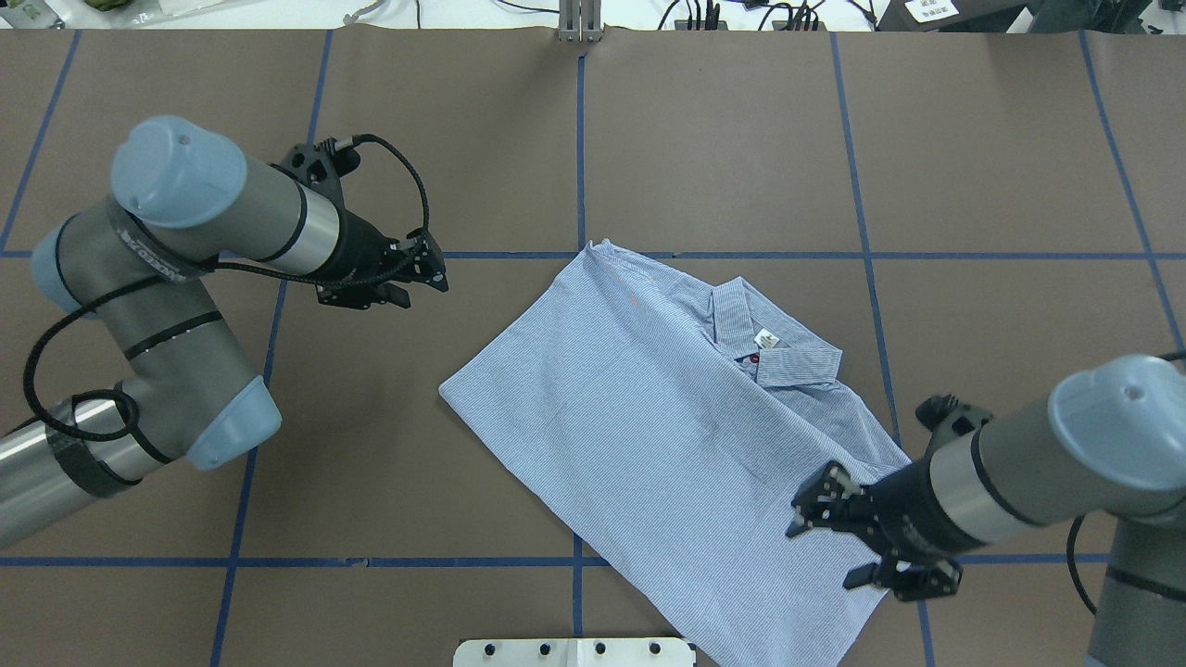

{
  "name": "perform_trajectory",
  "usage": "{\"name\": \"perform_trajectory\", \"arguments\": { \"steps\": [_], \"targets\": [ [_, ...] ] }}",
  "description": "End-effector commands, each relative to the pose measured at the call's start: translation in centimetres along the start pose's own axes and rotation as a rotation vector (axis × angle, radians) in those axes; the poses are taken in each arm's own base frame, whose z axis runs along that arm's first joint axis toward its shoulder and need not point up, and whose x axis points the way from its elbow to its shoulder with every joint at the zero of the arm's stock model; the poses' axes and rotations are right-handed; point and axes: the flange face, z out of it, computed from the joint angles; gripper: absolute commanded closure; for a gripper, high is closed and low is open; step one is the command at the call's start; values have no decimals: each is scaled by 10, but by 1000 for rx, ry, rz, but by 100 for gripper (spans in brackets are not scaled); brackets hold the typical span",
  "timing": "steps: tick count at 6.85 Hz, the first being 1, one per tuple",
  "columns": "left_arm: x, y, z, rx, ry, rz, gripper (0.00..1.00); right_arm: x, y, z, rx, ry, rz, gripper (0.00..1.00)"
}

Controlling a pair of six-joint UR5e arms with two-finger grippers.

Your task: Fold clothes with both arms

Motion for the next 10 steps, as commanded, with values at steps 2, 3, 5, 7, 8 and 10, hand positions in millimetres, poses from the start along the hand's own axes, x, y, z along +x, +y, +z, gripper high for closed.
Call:
{"name": "perform_trajectory", "arguments": {
  "steps": [2, 3, 5, 7, 8, 10],
  "targets": [
    [-11, 51, 43, -34, -47, -36, 43, -63, -64, -47, 125, -152, -44, 0],
    [-13, 56, 51, -40, -58, -33, 43, -80, -68, -44, 130, -165, -45, 0],
    [-18, 59, 60, -46, -73, -32, 44, -80, -75, -44, 140, -164, -34, 0],
    [-24, 65, 72, -59, -91, -32, 44, -79, -78, -41, 149, -160, -30, 0],
    [-25, 65, 74, -60, -96, -33, 45, -80, -79, -39, 150, -159, -30, 0],
    [-26, 69, 77, -66, -99, -44, 56, -79, -82, -36, 154, -153, -24, 0]
  ]
}}
